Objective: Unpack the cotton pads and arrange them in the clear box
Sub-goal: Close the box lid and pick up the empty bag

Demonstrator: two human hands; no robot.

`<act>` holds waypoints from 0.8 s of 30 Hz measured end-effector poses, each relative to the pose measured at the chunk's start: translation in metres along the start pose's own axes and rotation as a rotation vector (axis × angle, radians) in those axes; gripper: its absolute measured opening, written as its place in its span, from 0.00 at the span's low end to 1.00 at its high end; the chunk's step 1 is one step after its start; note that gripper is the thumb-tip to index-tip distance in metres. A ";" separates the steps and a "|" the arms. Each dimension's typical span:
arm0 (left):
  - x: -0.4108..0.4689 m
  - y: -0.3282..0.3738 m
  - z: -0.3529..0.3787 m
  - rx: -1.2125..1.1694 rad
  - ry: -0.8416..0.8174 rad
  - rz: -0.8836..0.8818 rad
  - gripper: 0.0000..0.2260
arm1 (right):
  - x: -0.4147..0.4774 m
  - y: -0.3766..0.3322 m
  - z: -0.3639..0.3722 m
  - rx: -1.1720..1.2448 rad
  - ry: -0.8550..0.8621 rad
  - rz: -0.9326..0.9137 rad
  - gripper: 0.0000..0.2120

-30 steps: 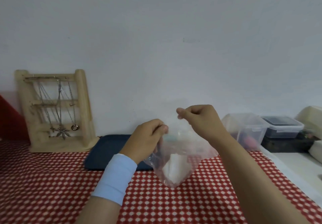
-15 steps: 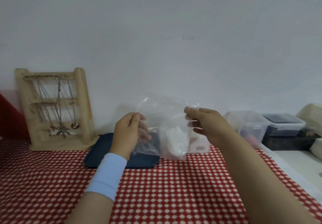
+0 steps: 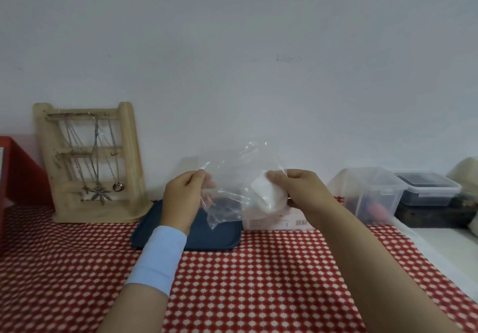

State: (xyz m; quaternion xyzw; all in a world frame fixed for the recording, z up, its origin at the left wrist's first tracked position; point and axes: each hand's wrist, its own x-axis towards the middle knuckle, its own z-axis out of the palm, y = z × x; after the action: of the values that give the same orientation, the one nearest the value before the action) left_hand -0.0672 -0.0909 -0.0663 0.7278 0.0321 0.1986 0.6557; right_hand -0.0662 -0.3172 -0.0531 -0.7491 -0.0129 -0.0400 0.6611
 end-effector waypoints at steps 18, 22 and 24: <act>0.014 0.009 -0.031 0.457 -0.350 0.210 0.03 | -0.002 -0.005 -0.005 -0.576 -0.074 -0.300 0.18; 0.009 0.011 -0.028 0.124 -0.409 0.063 0.05 | -0.002 -0.008 -0.006 -0.375 -0.023 -0.244 0.10; 0.007 0.010 -0.027 0.028 -0.389 0.034 0.13 | -0.003 -0.009 -0.002 -0.225 -0.024 -0.192 0.12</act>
State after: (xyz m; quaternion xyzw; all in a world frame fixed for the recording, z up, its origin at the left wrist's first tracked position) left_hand -0.0716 -0.0650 -0.0532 0.7621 -0.1050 0.0647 0.6357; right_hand -0.0699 -0.3178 -0.0446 -0.8144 -0.0879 -0.0951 0.5657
